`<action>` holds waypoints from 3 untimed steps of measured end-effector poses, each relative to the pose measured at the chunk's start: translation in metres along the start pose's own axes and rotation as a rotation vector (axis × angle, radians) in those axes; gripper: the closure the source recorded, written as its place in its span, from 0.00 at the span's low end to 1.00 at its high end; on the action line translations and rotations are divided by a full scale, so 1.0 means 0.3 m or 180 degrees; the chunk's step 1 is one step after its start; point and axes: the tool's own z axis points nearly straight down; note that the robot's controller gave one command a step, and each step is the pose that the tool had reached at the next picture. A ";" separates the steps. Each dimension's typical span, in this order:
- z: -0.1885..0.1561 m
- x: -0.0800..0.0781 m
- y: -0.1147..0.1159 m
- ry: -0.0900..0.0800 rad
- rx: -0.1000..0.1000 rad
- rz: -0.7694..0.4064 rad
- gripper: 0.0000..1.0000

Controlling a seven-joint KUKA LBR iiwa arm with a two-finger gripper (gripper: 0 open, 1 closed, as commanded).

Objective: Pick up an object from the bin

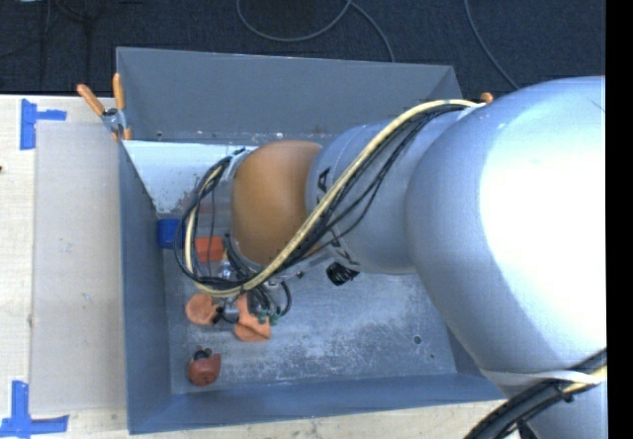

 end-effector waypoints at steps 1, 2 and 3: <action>-0.409 -0.017 0.046 0.0001 0.0000 0.0116 1.00; -0.409 -0.017 0.045 0.0001 0.0000 0.0119 1.00; -0.545 -0.013 0.041 0.0024 0.0010 0.0112 1.00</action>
Offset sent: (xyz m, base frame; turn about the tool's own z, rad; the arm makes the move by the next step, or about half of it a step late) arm 0.0000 0.0000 0.0000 0.0000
